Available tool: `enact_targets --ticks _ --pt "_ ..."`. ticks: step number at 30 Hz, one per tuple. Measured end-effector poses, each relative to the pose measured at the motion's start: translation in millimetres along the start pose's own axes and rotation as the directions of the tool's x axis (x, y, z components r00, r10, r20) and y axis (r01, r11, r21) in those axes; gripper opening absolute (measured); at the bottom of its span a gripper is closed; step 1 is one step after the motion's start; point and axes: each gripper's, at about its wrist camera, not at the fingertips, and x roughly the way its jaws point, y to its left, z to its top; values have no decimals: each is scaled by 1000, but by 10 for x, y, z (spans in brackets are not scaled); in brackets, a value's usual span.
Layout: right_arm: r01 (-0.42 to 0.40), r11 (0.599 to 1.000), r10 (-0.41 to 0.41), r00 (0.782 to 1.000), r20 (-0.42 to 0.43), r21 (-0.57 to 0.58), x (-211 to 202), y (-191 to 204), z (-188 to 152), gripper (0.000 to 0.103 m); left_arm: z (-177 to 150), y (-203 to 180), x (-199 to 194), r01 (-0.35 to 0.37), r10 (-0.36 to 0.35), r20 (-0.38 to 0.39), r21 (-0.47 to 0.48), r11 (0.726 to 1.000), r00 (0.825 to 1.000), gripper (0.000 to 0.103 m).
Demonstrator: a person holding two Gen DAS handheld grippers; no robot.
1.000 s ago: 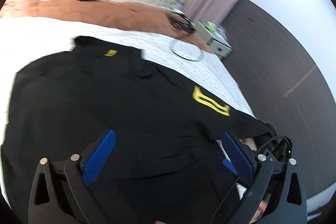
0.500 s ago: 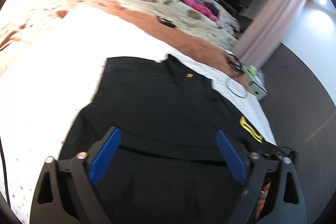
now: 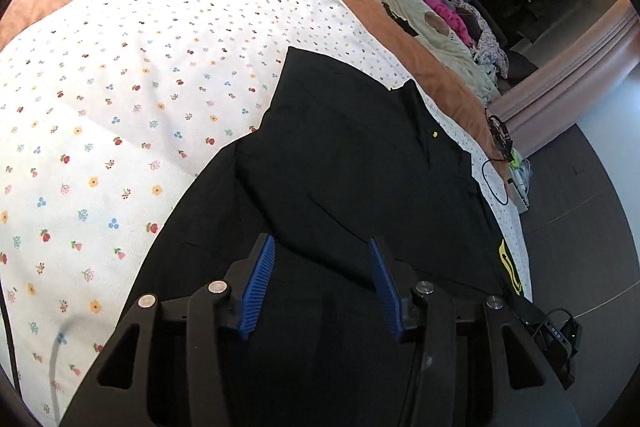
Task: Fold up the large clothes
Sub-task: 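Lay the sleeve on the jacket body and open the left tool, then grasp the yellow-striped sleeve with the right tool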
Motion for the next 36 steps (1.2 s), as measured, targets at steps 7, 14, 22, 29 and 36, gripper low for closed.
enact_targets --ticks 7,14,22,29,36 --pt "-25 999 24 1000 10 22 65 -174 130 13 -4 82 150 -19 18 -9 -30 999 1000 50" --pt "-21 998 24 998 51 -56 100 -250 282 1 14 17 296 -50 50 -18 6 999 999 50" --pt "-18 992 26 998 62 -124 333 -149 414 1 21 69 454 -112 112 -30 22 993 993 49" --pt "27 992 -24 999 21 -124 251 -56 415 7 17 -94 418 -72 72 -17 40 997 997 54" --pt "-48 982 76 985 152 -181 -426 52 376 70 -67 -447 221 -17 11 61 104 994 998 102"
